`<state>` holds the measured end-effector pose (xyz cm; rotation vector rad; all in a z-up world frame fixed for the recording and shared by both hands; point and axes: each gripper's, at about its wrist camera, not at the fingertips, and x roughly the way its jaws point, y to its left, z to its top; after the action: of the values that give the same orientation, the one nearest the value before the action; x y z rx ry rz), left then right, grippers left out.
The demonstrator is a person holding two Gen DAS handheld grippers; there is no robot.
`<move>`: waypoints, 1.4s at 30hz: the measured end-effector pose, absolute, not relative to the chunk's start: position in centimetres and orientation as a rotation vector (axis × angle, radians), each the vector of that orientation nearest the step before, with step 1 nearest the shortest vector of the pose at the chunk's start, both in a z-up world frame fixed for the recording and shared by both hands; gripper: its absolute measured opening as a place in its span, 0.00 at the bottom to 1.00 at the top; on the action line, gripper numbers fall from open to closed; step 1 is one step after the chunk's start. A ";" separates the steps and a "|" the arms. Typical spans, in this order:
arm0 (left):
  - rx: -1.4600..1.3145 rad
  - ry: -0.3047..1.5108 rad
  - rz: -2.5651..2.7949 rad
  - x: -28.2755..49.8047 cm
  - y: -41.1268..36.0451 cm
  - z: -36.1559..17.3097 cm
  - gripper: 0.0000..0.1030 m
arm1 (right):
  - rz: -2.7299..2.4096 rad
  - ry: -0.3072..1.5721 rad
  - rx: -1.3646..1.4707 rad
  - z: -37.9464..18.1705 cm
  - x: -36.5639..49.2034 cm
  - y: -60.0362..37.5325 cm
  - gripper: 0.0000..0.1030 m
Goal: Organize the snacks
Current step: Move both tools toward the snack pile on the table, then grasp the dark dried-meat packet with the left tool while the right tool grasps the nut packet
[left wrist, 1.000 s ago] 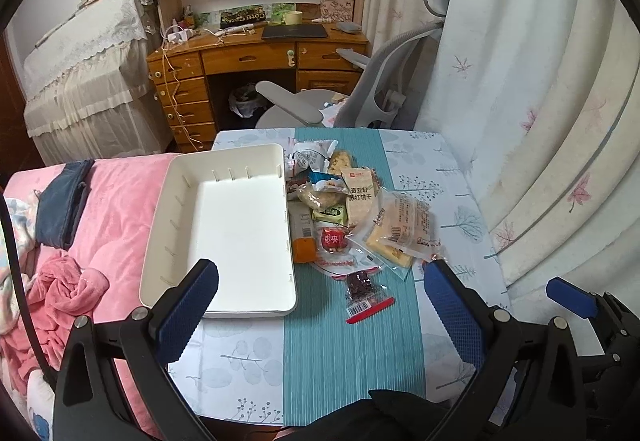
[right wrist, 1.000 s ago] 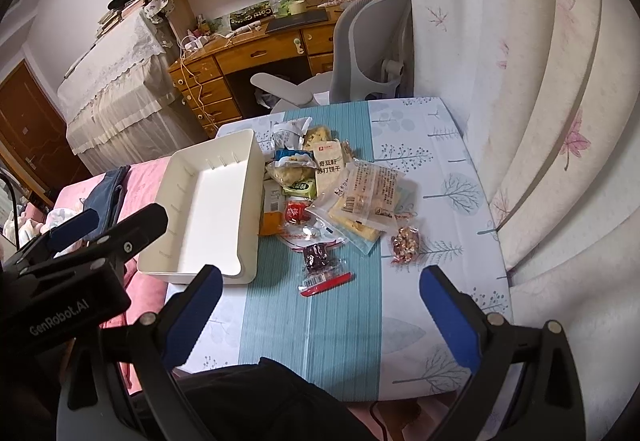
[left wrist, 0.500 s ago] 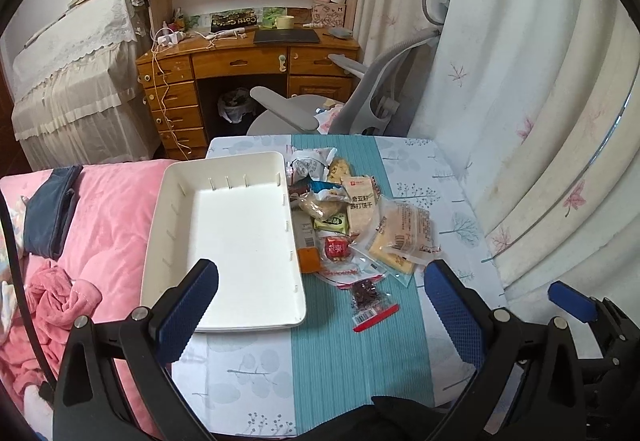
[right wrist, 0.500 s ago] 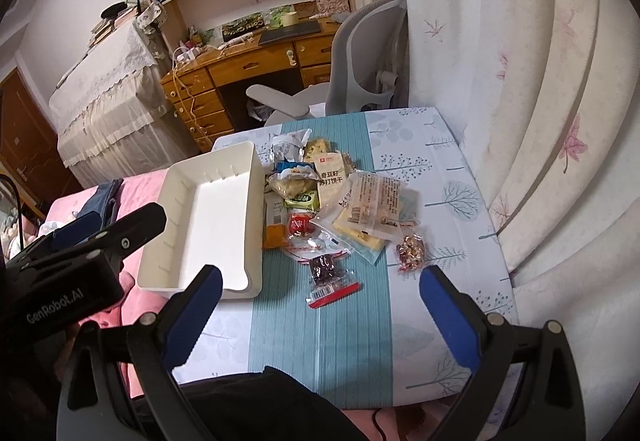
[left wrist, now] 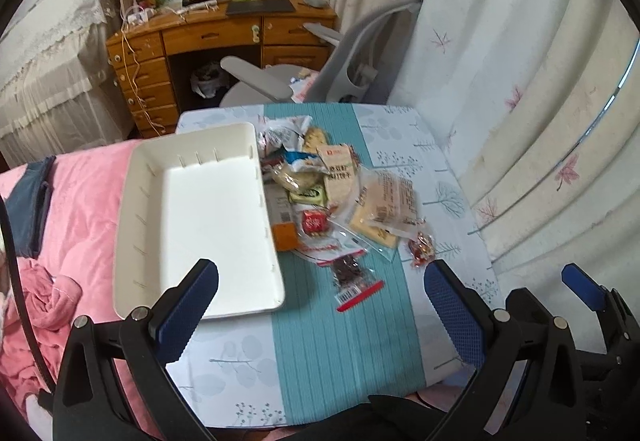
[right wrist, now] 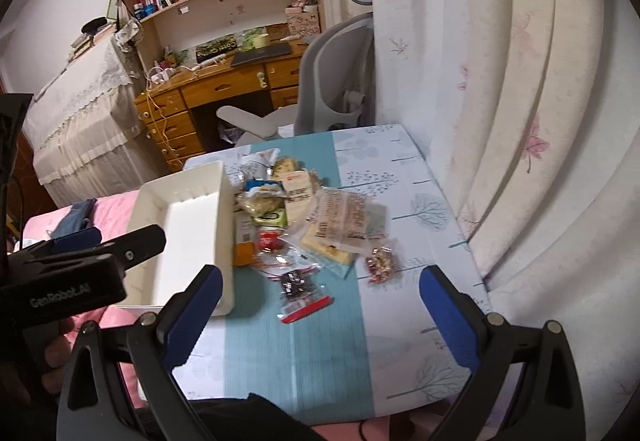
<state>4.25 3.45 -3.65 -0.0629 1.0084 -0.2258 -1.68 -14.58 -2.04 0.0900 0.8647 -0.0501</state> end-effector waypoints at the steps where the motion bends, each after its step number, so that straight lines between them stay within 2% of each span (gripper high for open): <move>1: -0.068 1.019 -0.223 4.4 3.3 -3.9 0.99 | -0.051 0.864 0.079 -2.2 -1.6 -14.7 0.97; 7: -0.104 1.096 -0.198 5.5 1.6 -5.8 0.99 | -0.027 0.850 -0.019 -3.0 -1.0 -15.4 0.97; 21: -0.169 1.306 -0.012 8.9 -3.3 -11.6 0.99 | 0.115 0.971 -0.067 -7.5 4.4 -21.6 0.93; 25: -0.175 1.367 0.042 10.1 -4.5 -13.7 0.96 | 0.195 1.002 -0.085 -10.2 6.2 -22.8 0.92; 42: -0.242 1.554 0.225 15.2 -7.1 -25.8 0.95 | 0.354 1.237 -0.085 -22.4 12.4 -24.9 0.76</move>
<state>15.17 -7.09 -25.81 -0.2422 1.5536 0.2250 12.39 -24.90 -22.37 -0.0849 1.2366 0.3542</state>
